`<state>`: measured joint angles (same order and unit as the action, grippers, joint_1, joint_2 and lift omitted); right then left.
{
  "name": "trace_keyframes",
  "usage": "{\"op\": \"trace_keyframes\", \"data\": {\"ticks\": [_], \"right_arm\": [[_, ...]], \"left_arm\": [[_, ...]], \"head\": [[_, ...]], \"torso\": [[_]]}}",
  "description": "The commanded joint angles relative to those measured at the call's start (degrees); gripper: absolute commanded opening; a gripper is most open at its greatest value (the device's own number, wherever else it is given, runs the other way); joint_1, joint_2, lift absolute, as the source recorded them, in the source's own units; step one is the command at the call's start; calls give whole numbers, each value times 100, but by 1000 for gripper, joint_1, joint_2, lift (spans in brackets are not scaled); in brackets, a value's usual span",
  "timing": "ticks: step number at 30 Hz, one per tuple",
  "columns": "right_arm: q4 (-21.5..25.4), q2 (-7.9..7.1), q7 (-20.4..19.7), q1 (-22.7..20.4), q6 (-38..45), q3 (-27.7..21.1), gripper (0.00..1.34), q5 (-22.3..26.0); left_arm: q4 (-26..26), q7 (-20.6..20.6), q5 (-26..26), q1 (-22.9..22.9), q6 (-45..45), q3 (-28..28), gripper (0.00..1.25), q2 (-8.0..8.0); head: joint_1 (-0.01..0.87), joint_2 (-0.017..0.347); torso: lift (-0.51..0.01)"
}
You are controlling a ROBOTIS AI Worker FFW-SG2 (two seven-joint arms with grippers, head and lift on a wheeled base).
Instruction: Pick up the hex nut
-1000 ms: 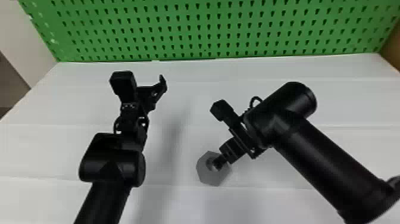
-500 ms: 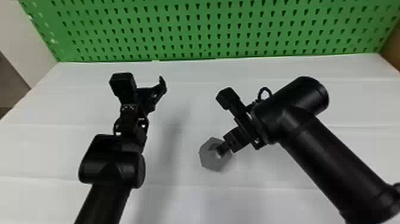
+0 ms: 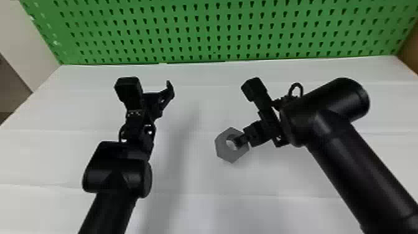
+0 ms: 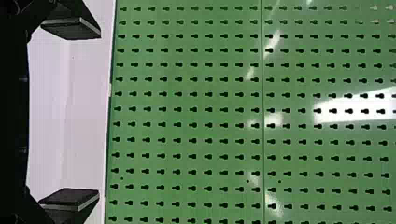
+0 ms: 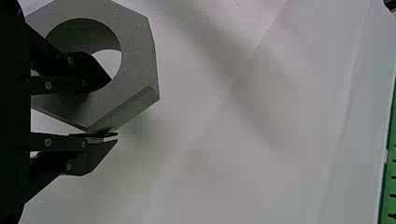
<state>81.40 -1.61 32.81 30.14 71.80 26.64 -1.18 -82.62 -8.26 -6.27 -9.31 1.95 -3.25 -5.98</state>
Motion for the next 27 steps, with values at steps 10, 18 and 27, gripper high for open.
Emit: {"op": "trace_keyframes", "data": {"ticks": [10,18,27], "right_arm": [[534,20,-355,-307,-114,-484,451,-137],[974,20,-944,-615,-325,-924,434,189],[1352,-6,-1664,-1010,-993,-1328,433,742]], "left_arm": [[0,-1,-23,9,7,-9,1160,0],[0,-1,-41,26,7,-18,1160,0],[0,-1,-58,35,7,-18,1160,0]], "head": [[785,163],[785,163],[785,163]], "torso": [[-76],[-75],[-75]]}}
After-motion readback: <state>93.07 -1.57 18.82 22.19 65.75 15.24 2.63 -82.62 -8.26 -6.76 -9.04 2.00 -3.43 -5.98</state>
